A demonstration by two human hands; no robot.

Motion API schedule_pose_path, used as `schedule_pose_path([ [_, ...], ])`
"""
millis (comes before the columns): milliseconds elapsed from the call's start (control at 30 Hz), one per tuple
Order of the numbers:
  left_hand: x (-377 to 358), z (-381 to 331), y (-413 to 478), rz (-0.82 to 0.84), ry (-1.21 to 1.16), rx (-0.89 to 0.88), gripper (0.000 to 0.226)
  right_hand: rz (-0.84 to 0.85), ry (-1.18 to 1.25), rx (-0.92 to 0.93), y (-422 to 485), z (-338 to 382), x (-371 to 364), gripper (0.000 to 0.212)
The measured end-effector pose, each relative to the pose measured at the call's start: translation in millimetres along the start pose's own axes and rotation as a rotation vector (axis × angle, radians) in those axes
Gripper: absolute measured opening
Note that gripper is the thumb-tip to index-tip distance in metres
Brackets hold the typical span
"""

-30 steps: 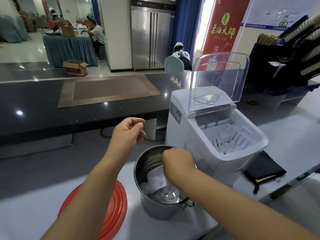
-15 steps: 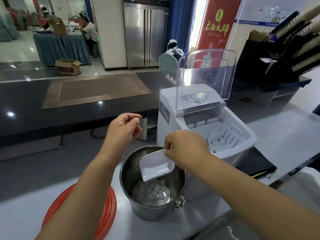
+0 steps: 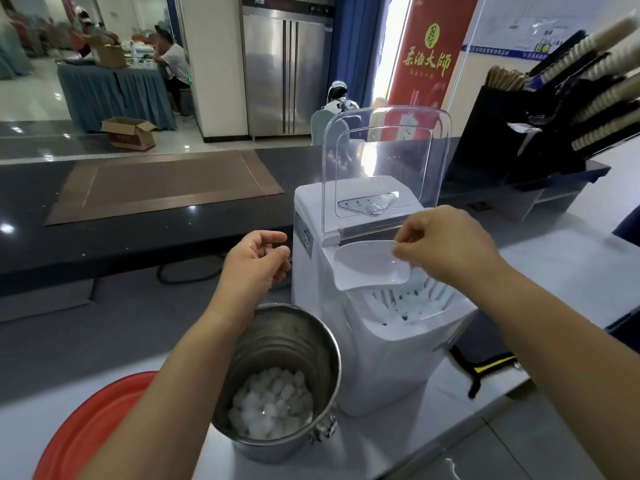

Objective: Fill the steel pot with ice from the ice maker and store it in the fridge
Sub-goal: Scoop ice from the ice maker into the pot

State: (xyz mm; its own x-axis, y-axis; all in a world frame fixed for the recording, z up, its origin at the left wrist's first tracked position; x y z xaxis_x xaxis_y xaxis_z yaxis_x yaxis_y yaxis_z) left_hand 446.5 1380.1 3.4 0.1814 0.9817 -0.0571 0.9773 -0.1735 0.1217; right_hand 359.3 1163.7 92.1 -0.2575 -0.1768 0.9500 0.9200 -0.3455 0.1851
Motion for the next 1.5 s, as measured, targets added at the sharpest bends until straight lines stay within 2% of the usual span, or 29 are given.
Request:
schedule_pose_path([
  [233, -20, 3, 5, 0.025, 0.021, 0.004, 0.016, -0.051, -0.190, -0.022, 15, -46, -16, 0.008],
  [433, -34, 5, 11, 0.026, 0.048, 0.004, 0.018, -0.063, -0.428, 0.119, 28, -60, -35, 0.017],
  [600, -43, 2, 13, 0.020, 0.036, -0.011, 0.019, -0.020, -0.509, 0.215, 38, -60, -45, 0.015],
  [800, -50, -1, 18, 0.009, 0.038, -0.046, 0.017, 0.016, -0.484, 0.323, 49, -53, -59, 0.017],
  [1067, -56, -1, 24, 0.003, 0.057, -0.069, 0.012, 0.241, -0.239, 0.347, 54, -52, -83, 0.006],
  [1300, -54, 1, 30, 0.019, 0.066, -0.064, 0.010, 0.331, -0.195, 0.384, 60, -49, -88, 0.021],
  [1500, -52, 3, 33, 0.042, 0.051, -0.056, 0.010, 0.449, -0.119, 0.337, 65, -50, -90, 0.031],
])
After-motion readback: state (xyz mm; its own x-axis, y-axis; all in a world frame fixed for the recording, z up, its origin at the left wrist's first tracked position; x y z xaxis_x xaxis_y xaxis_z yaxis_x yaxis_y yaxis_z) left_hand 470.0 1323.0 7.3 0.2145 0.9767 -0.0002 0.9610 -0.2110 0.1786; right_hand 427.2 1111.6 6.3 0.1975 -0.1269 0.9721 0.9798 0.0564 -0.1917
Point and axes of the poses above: each hand's wrist, its own y-axis towards the middle knuckle, its own x-axis out of the back of the hand, z = x × y, the point moved 2 cm from there along y, towards the middle knuckle, and after that the axes turned 4 degrees about -y, right-handed, at the moved point
